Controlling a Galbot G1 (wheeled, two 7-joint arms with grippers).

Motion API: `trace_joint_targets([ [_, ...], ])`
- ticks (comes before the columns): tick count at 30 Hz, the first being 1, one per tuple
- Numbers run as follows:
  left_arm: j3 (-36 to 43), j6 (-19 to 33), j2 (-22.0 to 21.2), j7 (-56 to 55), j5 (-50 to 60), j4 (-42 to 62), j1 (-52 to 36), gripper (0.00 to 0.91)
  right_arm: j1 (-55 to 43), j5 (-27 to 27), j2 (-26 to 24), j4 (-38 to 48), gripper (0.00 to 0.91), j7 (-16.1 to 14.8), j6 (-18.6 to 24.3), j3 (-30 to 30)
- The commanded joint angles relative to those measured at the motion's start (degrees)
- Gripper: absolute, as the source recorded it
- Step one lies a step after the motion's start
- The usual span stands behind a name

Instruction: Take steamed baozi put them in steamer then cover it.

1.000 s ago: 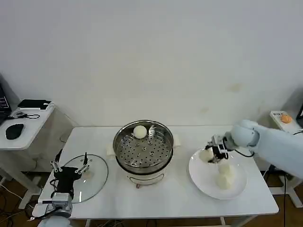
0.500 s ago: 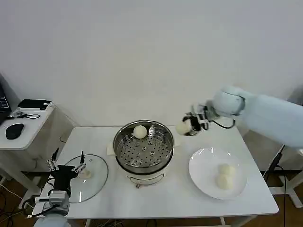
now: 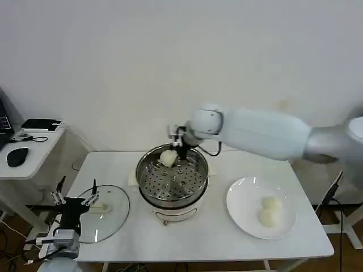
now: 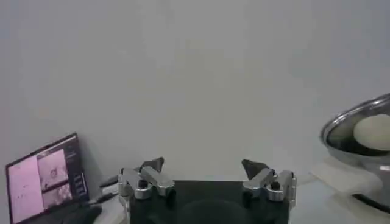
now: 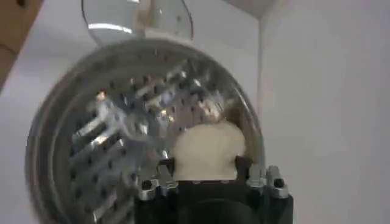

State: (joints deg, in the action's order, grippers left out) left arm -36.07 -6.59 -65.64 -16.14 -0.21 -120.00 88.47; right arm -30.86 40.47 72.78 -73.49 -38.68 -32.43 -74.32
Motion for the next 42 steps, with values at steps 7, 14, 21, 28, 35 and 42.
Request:
trace_joint_targets([
  [7,-0.2,0.4,-0.3,0.0,0.2,-1.0,0.2,0.907,5.7,5.3,10.1,9.4,0.675,1.8,-4.2,-0.3],
  [14,-0.4,0.7,-0.2,-0.1,0.2,-0.9,0.3,0.907,6.4,1.8,10.4,11.4,0.675,1.3,-3.8,-0.1],
  [21,-0.2,0.8,-0.2,-0.1,0.4,-0.8,0.3,0.907,7.1,1.1,10.3,11.2,0.907,1.1,-3.7,0.5],
  [28,-0.1,0.8,-0.4,-0.1,0.4,-0.8,0.4,0.907,2.6,-1.4,5.7,6.9,0.907,0.2,-1.6,0.8],
  [35,0.4,0.8,-0.6,-0.1,0.4,-1.1,0.3,0.907,-5.2,-6.5,-7.7,-5.3,0.907,-2.6,0.9,-0.3],
  [42,0.9,0.7,-0.3,-0.1,0.5,-1.4,0.6,0.907,-10.8,-16.0,-25.8,-16.8,0.907,-9.6,6.6,-2.4],
])
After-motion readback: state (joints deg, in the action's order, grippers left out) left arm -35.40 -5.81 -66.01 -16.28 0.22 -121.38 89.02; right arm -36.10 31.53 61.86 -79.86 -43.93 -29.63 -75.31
